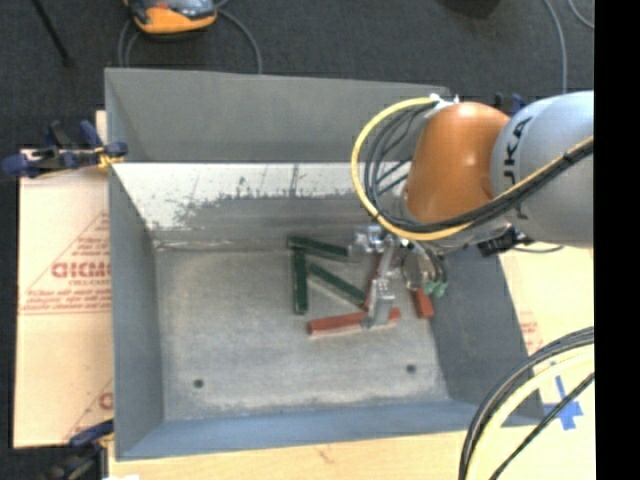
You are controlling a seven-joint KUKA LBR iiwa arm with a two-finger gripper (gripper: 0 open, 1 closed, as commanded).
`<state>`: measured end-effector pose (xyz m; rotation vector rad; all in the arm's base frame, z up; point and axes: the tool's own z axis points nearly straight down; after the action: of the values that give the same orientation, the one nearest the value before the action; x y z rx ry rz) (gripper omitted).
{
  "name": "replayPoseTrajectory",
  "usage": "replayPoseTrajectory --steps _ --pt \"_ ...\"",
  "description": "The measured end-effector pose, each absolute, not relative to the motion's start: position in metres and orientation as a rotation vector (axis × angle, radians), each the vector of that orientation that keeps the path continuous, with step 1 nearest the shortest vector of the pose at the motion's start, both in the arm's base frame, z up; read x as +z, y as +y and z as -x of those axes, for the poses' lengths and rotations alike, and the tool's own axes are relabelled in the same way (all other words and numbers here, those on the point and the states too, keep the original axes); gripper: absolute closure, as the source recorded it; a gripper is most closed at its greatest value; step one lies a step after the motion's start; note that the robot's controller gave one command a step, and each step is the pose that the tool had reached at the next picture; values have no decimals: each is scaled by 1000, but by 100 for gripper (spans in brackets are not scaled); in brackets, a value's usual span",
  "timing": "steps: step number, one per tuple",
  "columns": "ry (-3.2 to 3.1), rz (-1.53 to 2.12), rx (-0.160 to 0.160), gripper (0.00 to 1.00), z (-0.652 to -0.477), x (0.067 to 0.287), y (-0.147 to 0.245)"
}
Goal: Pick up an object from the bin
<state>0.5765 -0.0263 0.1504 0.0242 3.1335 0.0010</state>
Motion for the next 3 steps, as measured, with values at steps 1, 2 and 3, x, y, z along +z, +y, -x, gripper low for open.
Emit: replayPoseTrajectory --steps 1,2,3 --pt "3117 -308 2 0 -561 91 -30" --pt "3132 -104 -2 100 -578 74 -31" --pt "3132 -103 -2 100 -578 74 -31"
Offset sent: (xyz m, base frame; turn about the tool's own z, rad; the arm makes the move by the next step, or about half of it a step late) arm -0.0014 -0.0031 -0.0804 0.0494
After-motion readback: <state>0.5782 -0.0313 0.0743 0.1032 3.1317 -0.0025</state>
